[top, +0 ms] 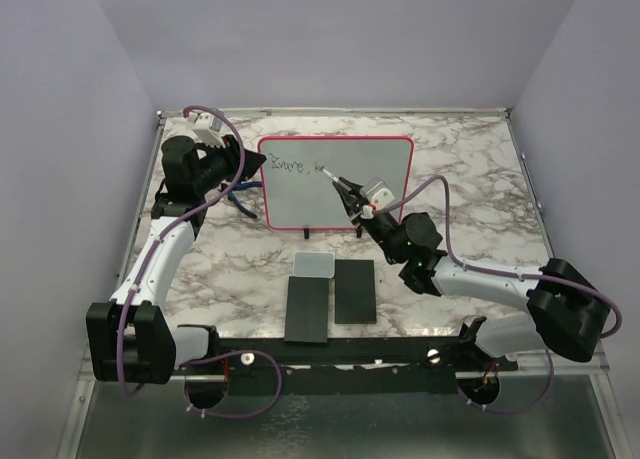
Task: Write a sentence on the whiteboard
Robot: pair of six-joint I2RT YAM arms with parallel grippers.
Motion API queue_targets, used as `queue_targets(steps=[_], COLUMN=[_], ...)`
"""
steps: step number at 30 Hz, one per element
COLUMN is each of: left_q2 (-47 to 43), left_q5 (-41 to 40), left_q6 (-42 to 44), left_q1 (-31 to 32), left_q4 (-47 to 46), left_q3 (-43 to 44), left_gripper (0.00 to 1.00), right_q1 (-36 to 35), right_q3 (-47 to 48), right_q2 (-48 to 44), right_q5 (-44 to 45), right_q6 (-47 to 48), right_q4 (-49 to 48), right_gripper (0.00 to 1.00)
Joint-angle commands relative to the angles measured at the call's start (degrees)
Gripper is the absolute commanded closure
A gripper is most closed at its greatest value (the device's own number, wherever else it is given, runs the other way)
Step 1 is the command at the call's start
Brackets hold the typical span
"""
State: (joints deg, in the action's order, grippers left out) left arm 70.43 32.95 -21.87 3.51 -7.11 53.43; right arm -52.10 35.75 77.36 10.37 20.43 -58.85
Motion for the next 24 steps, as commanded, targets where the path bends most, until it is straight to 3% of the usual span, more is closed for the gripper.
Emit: queue_targets(steps=[1, 24], left_q2=[-1.6, -1.6], left_q5=[-0.3, -0.4], left_q6=[0.7, 0.7], left_q1=[0.3, 0.4], left_q4=[0.7, 0.7], left_q3=[-0.9, -1.0], left_gripper=[0.73, 0.73], right_q1=[0.0, 0.0], right_q3=[-0.1, 1.6], right_q2=[0.1, 4.4], right_q5=[0.8, 6.3], right_q6=[-1.0, 2.5], right_q4=[2.4, -1.2], right_gripper=[0.99, 0.99])
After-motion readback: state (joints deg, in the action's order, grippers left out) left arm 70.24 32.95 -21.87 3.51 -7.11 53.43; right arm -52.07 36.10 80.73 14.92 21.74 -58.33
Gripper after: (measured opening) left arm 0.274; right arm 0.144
